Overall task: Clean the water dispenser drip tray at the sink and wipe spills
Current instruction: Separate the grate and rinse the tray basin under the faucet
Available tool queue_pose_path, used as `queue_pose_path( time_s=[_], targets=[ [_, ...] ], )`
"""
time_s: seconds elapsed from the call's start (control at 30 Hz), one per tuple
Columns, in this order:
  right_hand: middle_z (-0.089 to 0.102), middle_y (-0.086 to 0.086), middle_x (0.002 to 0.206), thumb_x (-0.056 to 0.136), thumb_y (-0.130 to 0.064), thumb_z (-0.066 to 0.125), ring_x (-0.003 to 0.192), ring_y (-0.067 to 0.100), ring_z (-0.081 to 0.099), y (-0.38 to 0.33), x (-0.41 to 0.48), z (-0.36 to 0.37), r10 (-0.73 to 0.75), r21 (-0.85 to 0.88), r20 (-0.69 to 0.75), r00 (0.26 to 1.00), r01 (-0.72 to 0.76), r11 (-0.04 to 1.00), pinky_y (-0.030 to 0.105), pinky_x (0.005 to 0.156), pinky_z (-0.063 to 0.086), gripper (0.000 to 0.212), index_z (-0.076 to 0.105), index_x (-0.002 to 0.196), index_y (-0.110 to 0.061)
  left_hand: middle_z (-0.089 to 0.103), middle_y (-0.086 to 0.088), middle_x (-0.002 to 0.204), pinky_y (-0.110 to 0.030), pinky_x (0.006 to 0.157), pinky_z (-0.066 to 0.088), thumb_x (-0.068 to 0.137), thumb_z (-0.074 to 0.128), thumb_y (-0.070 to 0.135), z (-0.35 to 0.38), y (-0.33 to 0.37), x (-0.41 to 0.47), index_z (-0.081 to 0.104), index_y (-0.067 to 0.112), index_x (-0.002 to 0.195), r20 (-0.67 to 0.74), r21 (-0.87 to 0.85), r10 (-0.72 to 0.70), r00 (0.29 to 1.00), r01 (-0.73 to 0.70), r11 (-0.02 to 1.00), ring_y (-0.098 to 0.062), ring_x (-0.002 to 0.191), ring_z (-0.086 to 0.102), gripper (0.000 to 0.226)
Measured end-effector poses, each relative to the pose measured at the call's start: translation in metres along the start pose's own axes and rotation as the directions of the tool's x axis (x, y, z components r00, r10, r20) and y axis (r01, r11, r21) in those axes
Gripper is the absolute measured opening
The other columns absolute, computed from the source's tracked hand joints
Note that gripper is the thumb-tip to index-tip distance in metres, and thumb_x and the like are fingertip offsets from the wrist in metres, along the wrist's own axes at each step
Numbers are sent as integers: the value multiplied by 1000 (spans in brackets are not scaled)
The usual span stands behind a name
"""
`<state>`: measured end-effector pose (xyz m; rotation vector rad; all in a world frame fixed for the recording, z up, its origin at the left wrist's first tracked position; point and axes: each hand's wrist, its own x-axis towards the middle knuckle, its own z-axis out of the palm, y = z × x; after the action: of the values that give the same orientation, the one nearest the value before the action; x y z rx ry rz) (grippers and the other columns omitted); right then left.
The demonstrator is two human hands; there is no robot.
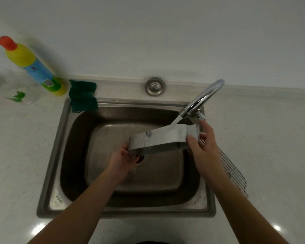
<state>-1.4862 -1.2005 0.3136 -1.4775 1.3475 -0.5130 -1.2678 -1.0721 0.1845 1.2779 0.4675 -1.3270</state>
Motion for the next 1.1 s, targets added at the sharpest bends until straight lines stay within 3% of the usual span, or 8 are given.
queue_pose_path(
  time_s=[0.07, 0.3, 0.43, 0.6, 0.77, 0.83, 0.93, 1.1],
  targets=[
    [50, -26, 133, 102, -34, 60, 135, 16, 51, 7, -3, -3, 26, 96, 33, 999, -29, 995, 47, 105, 53, 54, 36, 149, -48, 58, -19, 142, -47, 93, 57, 97, 42, 4, 0, 7, 3, 59, 15, 141, -27, 40, 79, 997, -78, 996, -40, 126, 59, 48],
    [70, 6, 112, 100, -47, 60, 90, 26, 77, 8, 25, -9, 286, 210, 35, 958, -287, 935, 40, 73, 66, 26, 59, 117, -27, 78, -2, 109, -34, 78, 59, 97, 63, 32, -12, 62, -26, 78, 33, 103, 29, 383, 436, 899, -413, 826, -18, 102, 75, 16],
    [69, 7, 98, 94, -60, 60, 75, 19, 70, -5, 42, 0, 240, 92, -41, 970, -235, 967, 29, 56, 56, 37, 58, 107, -25, 79, -10, 109, -34, 75, 64, 101, 62, 26, -21, 72, -33, 75, 20, 112, 5, 361, 384, 923, -360, 861, -24, 98, 78, 18],
    [70, 1, 94, 77, -78, 62, 76, 17, 68, -26, 48, 17, 94, -107, 13, 996, -92, 990, 38, 62, 57, 53, 57, 98, -29, 80, -12, 102, -39, 74, 63, 105, 54, 23, -27, 45, -33, 69, 16, 113, -175, 163, 165, 971, -137, 977, -29, 100, 75, 18],
    [69, -1, 80, 94, -68, 51, 64, 14, 67, -4, 52, 22, 199, -179, 93, 976, -180, 967, 29, 55, 56, 42, 59, 101, -28, 72, -10, 112, -37, 70, 56, 102, 58, 34, -35, 53, -36, 66, 21, 113, -267, 214, 305, 914, -252, 944, -28, 100, 72, 19],
    [68, 2, 73, 100, -61, 48, 65, 18, 67, 13, 55, 24, 398, -66, 168, 902, -392, 917, 33, 58, 58, 44, 63, 106, -20, 72, -5, 111, -33, 69, 56, 95, 63, 46, -33, 68, -49, 66, 25, 108, -222, 383, 491, 843, -388, 838, -25, 99, 72, 24],
    [73, 16, 96, 100, -59, 48, 85, 30, 71, 33, 57, 32, 609, 68, 299, 735, -653, 754, 38, 64, 58, 50, 64, 116, -15, 70, 0, 103, -26, 68, 58, 79, 70, 60, -18, 90, -80, 63, 29, 103, -39, 569, 707, 706, -566, 597, -13, 90, 72, 39],
    [69, 17, 116, 98, -64, 51, 93, 30, 66, 43, 62, 49, 602, 329, 447, 662, -747, 578, 39, 74, 56, 55, 65, 127, -20, 66, -1, 103, -18, 75, 58, 83, 80, 34, 14, 108, -117, 59, 19, 114, 334, 571, 839, 429, -801, 183, -12, 89, 69, 40]
  ],
)
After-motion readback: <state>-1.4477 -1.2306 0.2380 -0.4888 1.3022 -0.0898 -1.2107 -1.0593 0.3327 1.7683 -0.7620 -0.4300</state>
